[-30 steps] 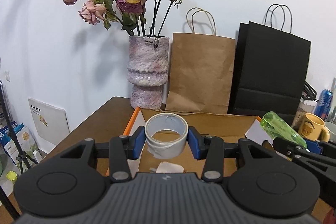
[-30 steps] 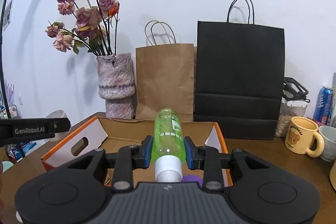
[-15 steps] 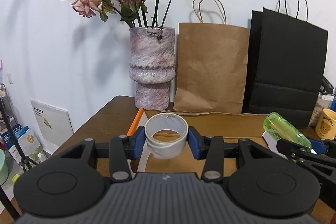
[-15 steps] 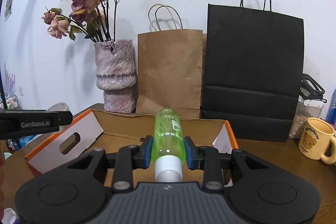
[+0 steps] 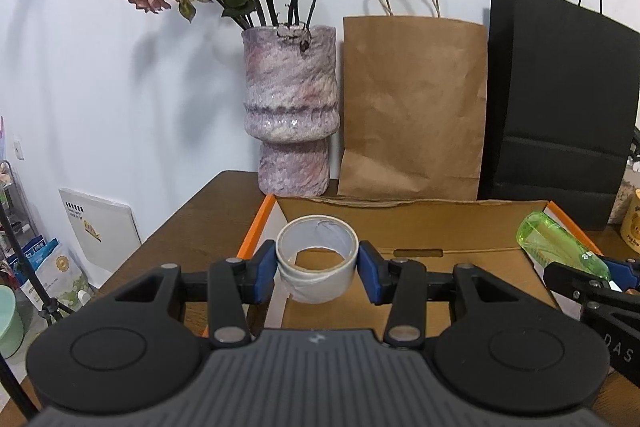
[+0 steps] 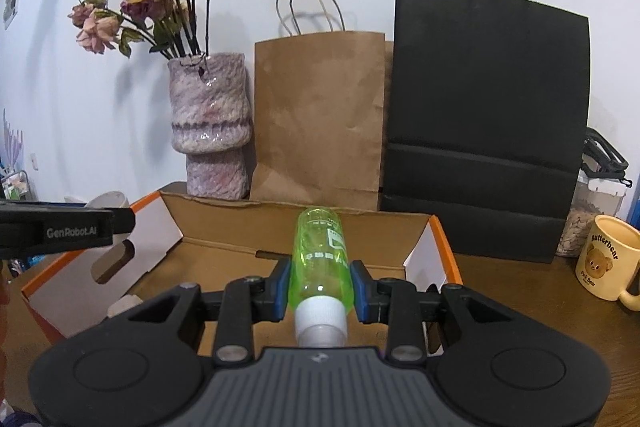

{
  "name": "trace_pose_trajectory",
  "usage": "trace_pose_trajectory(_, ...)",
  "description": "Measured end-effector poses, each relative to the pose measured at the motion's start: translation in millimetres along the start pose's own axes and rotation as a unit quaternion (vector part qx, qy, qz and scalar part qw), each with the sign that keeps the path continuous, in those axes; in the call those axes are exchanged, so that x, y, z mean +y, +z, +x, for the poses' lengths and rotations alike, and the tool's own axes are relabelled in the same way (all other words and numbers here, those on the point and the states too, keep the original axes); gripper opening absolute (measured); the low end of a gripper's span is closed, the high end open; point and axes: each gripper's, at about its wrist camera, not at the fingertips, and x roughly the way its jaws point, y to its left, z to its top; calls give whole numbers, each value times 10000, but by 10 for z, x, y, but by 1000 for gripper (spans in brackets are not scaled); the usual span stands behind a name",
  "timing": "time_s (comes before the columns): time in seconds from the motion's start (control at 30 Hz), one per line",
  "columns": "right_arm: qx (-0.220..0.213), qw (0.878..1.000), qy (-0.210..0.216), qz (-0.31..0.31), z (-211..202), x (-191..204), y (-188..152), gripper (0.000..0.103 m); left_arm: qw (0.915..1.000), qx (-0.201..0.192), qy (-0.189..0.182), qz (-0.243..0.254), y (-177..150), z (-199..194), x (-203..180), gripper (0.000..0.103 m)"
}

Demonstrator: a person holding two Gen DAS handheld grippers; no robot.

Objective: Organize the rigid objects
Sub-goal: 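Lower the tape roll and green bottle into the box and open both tools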

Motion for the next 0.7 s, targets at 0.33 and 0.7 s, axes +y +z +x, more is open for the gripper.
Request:
trace_pose_trajectory(0.33,16,9998,-218,24,10,-22,4,94,9998,-11,158,79,-6,14,-29,103)
trace_pose_trajectory(0.7,-34,9993,-344,116,-8,-83,7,103,9997,16,250,8,10,34,-7,103)
